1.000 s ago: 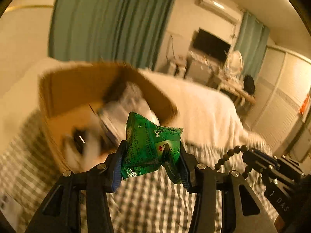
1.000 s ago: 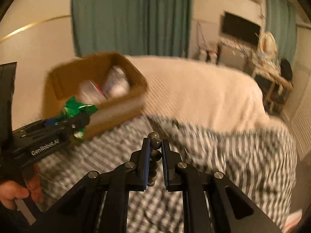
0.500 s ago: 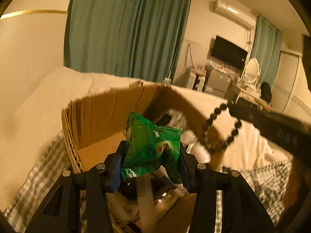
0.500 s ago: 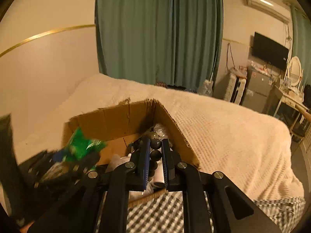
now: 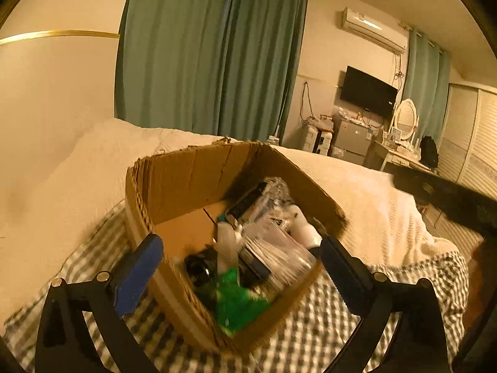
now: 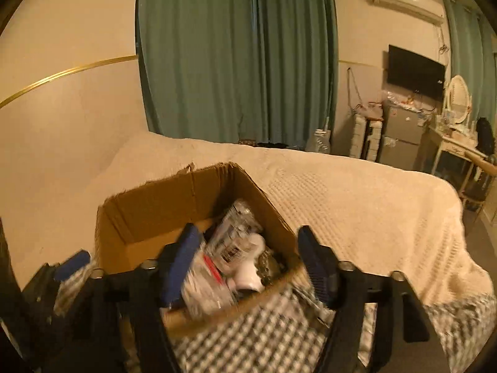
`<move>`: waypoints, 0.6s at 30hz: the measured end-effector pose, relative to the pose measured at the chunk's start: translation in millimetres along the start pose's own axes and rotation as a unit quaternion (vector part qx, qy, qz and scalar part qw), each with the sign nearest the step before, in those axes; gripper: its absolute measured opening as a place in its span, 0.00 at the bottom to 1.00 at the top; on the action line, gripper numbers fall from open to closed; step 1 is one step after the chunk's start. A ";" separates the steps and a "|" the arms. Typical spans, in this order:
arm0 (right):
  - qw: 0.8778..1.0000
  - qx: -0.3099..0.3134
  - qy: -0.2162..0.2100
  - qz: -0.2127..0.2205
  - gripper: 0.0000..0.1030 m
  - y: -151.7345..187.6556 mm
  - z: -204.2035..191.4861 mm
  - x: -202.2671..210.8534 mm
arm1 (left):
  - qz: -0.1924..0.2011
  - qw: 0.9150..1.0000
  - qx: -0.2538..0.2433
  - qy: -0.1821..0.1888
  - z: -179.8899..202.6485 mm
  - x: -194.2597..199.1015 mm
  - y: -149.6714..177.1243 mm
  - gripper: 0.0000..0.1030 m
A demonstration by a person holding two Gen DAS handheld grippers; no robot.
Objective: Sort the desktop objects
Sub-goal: 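Carry the green packet and bead string over the cardboard box and release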
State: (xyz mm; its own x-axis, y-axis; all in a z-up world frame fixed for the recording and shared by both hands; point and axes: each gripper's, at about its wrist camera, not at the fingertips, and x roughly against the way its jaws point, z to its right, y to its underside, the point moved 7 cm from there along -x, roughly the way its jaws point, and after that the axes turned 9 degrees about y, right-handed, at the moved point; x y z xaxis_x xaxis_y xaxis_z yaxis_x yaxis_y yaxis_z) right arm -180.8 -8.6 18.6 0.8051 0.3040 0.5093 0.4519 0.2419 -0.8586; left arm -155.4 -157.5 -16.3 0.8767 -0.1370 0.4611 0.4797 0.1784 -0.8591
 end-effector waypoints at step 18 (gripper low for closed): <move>0.991 -0.070 0.106 -0.049 0.99 128.7 82.5 55.8 | -0.009 0.998 -0.053 -0.019 61.2 25.9 45.2 1.00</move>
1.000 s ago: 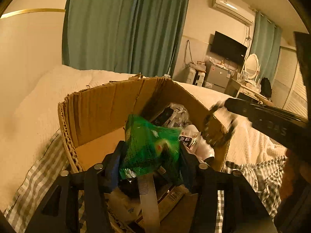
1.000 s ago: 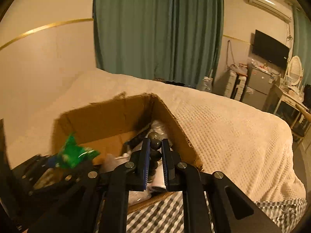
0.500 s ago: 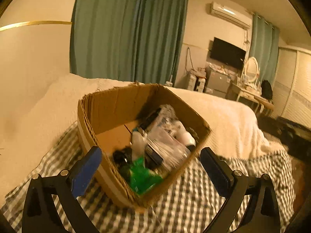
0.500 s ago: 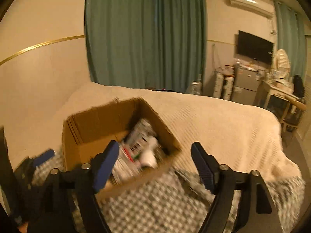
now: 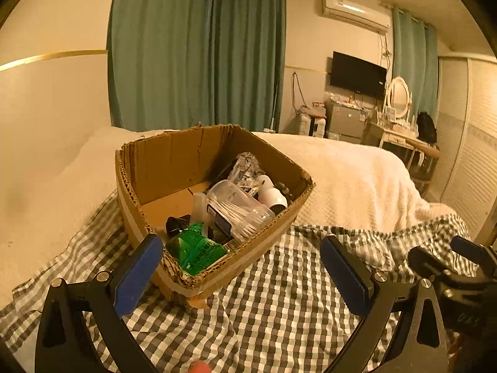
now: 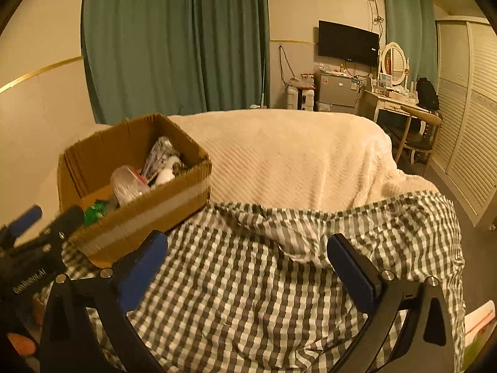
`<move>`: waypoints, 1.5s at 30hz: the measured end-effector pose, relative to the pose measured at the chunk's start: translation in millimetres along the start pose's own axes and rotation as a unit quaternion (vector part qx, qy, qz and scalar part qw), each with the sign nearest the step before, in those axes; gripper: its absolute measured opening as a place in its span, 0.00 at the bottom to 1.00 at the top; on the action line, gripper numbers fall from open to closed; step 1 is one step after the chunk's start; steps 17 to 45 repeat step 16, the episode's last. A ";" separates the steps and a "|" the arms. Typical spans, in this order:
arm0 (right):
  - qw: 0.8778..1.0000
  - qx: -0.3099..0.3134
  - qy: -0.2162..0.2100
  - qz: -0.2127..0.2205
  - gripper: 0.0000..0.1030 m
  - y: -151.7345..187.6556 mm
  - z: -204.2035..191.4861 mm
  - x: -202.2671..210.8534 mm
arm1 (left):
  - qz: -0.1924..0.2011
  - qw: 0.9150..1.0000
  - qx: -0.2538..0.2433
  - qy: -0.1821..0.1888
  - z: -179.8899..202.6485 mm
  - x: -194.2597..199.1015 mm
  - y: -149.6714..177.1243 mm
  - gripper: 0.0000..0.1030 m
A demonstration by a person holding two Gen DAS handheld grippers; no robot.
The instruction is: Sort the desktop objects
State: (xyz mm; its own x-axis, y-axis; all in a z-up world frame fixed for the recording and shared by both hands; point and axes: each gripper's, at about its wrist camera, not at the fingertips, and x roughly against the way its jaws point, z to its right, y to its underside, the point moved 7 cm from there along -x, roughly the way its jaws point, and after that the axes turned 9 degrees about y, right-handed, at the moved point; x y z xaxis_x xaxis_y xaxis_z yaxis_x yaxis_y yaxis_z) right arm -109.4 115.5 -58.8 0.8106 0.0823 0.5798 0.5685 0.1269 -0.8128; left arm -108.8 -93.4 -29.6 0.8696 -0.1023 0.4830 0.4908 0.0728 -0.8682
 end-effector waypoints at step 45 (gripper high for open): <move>1.000 0.023 0.009 -0.019 0.99 23.0 -14.4 -14.0 | -0.015 1.000 -0.003 -0.018 -5.0 -14.6 10.9 1.00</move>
